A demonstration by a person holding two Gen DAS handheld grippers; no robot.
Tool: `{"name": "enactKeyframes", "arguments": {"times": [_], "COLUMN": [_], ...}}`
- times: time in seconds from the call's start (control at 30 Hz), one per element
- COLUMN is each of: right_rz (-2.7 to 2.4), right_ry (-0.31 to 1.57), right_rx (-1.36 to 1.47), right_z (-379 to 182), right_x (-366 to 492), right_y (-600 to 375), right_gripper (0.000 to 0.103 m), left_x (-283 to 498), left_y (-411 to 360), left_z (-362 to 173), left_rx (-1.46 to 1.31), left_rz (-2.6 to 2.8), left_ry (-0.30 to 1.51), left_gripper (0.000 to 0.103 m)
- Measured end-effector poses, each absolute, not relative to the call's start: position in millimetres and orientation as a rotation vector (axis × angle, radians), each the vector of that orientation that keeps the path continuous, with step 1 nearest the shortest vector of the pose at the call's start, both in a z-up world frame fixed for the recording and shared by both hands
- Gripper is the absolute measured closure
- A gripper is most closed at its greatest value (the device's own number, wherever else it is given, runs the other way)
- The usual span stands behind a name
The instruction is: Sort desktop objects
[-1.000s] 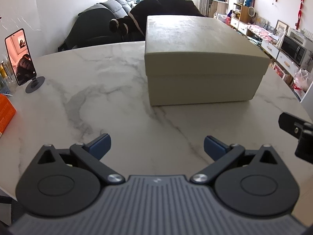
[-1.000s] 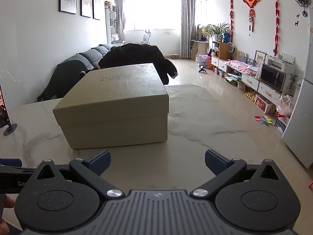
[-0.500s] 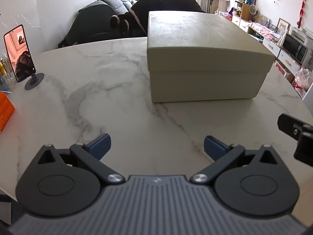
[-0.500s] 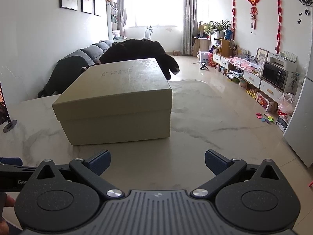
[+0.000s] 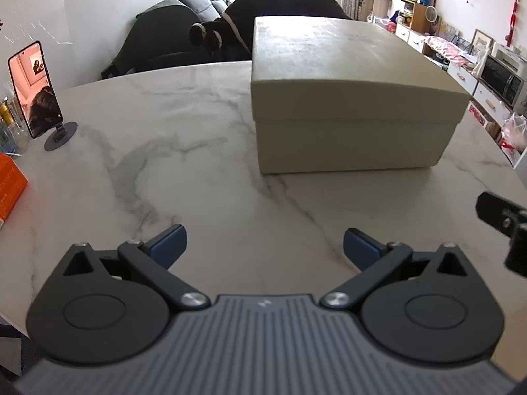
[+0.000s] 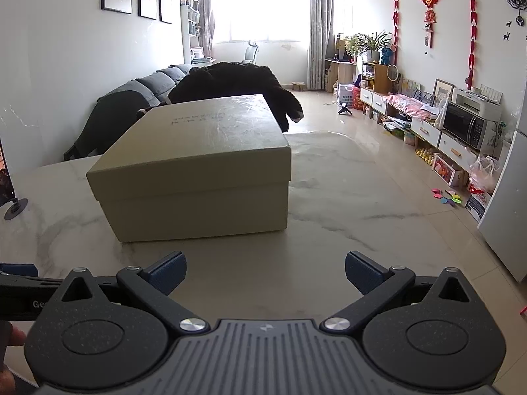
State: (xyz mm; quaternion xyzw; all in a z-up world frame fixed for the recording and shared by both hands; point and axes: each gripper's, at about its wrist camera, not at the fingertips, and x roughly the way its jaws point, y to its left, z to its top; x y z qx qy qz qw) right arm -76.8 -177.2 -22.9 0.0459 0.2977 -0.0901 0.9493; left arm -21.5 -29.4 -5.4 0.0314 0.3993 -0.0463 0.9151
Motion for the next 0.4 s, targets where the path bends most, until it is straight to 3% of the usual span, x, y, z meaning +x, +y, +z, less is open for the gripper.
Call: {"name": "enactKeyframes", "arguments": {"times": [0.4], "right_rz": [-0.185], "right_ry": [0.613], "right_rx": [0.118], "right_z": [-23.5], "right_x": [-64.8], "right_y": [-188.9], "right_gripper": [0.000], "left_x": [-4.5], "left_y": [-24.6], "left_z": [-11.5], "left_rx": [0.078], "left_rz": [-0.076], "left_ry": [0.830], "left_gripper": [0.000]}}
